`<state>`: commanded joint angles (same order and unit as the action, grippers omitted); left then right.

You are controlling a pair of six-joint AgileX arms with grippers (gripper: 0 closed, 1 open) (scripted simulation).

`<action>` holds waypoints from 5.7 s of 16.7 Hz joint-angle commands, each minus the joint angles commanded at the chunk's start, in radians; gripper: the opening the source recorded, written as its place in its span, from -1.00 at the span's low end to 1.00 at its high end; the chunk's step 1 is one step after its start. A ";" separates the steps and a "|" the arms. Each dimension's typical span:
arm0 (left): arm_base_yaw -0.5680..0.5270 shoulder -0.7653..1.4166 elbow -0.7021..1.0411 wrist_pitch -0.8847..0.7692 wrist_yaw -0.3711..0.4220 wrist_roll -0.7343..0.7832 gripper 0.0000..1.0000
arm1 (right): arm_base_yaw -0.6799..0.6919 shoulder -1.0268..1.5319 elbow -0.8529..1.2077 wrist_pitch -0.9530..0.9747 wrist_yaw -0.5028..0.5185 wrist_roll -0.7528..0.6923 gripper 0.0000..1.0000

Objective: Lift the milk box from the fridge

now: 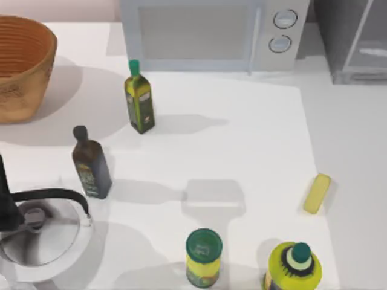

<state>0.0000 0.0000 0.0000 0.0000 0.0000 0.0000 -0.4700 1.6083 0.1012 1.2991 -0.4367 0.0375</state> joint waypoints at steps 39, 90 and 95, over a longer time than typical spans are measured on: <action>0.000 0.000 0.000 0.000 0.000 0.000 1.00 | 0.240 0.749 0.980 -0.028 0.244 -0.030 1.00; 0.000 0.000 0.000 0.000 0.000 0.000 1.00 | 0.234 0.571 0.923 -0.175 0.236 -0.028 -1.00; 0.000 0.000 0.000 0.000 0.000 0.000 1.00 | 0.213 0.457 0.733 -0.064 0.214 -0.025 -1.00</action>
<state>0.0000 0.0000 0.0000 0.0000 0.0000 0.0000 -0.2571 2.0652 0.8346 1.2347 -0.2224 0.0128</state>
